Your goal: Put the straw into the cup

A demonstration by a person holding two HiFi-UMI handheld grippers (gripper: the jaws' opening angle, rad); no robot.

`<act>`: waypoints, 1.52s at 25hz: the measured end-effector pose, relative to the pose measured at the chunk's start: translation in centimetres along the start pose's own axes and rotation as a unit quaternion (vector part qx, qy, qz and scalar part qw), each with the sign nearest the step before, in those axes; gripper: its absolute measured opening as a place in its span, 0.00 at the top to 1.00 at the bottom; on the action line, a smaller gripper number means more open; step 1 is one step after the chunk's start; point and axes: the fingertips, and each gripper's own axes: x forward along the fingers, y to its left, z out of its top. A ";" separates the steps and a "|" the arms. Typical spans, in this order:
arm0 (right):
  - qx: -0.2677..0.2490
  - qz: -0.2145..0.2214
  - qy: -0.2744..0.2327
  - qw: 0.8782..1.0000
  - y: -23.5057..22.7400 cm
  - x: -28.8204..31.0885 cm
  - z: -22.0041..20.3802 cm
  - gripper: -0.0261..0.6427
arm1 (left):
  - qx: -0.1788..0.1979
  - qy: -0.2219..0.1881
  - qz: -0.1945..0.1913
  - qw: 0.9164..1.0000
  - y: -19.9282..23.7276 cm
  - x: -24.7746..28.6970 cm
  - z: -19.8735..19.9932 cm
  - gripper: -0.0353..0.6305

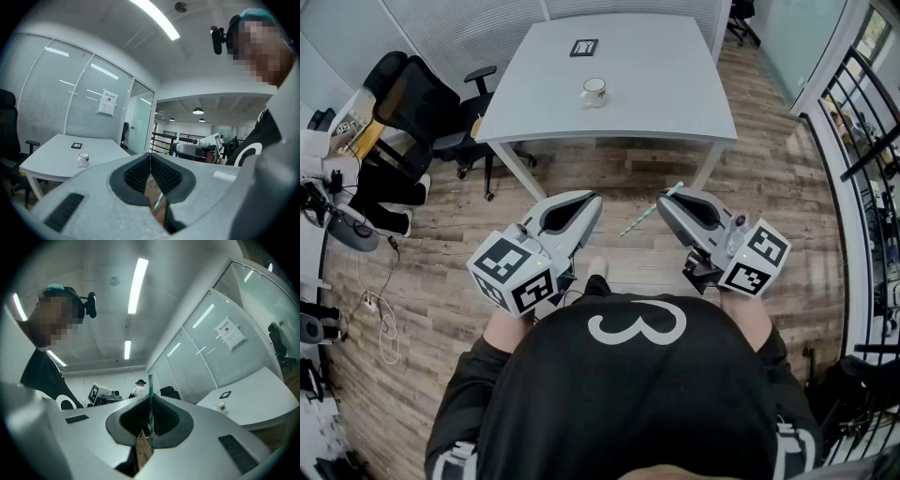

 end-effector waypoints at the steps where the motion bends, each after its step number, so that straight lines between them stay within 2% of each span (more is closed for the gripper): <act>1: -0.002 0.001 -0.001 1.000 0.1 0.1 0.1 0.92 | 0.002 0.000 0.000 1.000 0.0 0.0 0.1 0.92; 9: 0.003 0.001 -0.004 1.000 -1.0 0.2 0.0 0.92 | 0.007 0.004 0.000 1.000 0.2 0.6 -0.1 0.92; 16: 0.022 -0.018 0.000 1.000 -3.3 1.3 -0.6 0.92 | -0.001 0.007 -0.001 1.000 1.9 1.5 -0.7 0.92; 23: 0.027 -0.036 0.008 0.999 -7.8 4.8 -0.1 0.92 | -0.008 0.008 -0.009 1.000 6.8 4.0 0.6 0.92; 31: 0.043 -0.060 -0.013 0.997 -13.7 8.4 0.9 0.92 | -0.012 0.018 -0.021 1.000 13.1 7.6 1.8 0.92; 38: 0.062 -0.064 -0.023 0.996 -18.5 12.8 2.1 0.92 | -0.021 0.028 -0.038 0.999 19.7 10.8 2.9 0.92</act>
